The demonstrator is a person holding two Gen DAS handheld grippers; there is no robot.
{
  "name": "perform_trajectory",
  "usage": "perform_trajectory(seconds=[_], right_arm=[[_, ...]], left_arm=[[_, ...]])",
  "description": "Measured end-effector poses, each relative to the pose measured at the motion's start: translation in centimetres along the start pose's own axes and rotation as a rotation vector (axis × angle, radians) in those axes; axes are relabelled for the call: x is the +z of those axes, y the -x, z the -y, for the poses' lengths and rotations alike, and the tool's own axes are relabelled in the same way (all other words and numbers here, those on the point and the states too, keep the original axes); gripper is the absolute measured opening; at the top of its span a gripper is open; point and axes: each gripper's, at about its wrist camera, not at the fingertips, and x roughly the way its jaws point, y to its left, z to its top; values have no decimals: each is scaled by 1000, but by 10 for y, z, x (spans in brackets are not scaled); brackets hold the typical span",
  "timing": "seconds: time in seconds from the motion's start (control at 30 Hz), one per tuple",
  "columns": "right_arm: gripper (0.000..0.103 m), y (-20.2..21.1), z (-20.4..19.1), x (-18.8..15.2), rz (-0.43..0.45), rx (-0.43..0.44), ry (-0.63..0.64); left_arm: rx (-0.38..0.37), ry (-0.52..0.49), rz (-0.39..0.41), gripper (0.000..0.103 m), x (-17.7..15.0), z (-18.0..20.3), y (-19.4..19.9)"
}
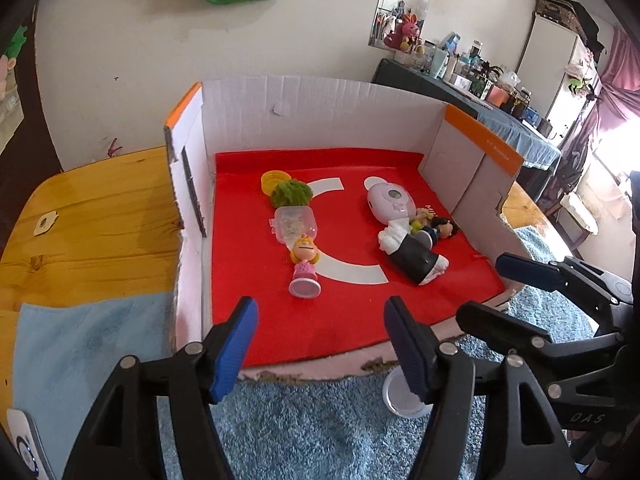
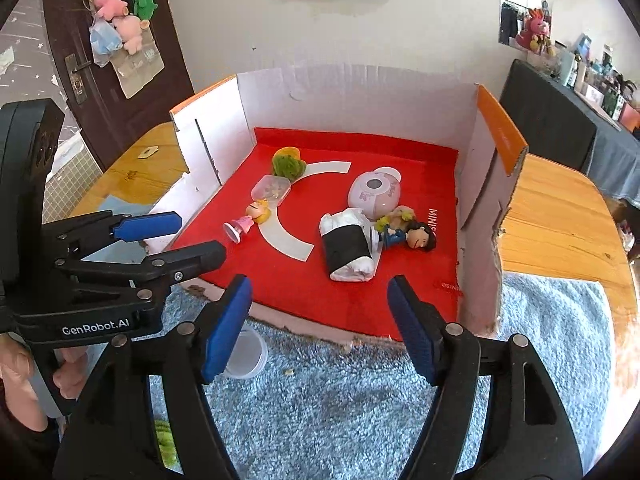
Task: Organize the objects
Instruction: 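Withdraw both open tools from the box back over the towel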
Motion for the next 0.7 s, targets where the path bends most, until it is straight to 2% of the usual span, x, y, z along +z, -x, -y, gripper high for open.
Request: perform_trajectory(seconds=[0.07, 0.17, 0.37, 0.53, 0.6, 0.7], right_arm=[[70, 3, -1, -2, 4, -1, 2], [79, 8, -4, -4, 13, -5, 4], [80, 15, -7, -8, 22, -10, 7], [84, 20, -10, -12, 26, -16, 9], [84, 23, -10, -14, 28, -18, 9], [85, 26, -11, -18, 29, -23, 12]], left_arm=[[5, 2, 6, 74, -3, 0, 3], [18, 2, 19, 80, -6, 0, 9], [39, 8, 34, 90, -13, -2, 18], [50, 11, 31, 91, -19, -3, 22], [59, 13, 34, 97, -21, -2, 24], [63, 19, 43, 98, -26, -3, 27]])
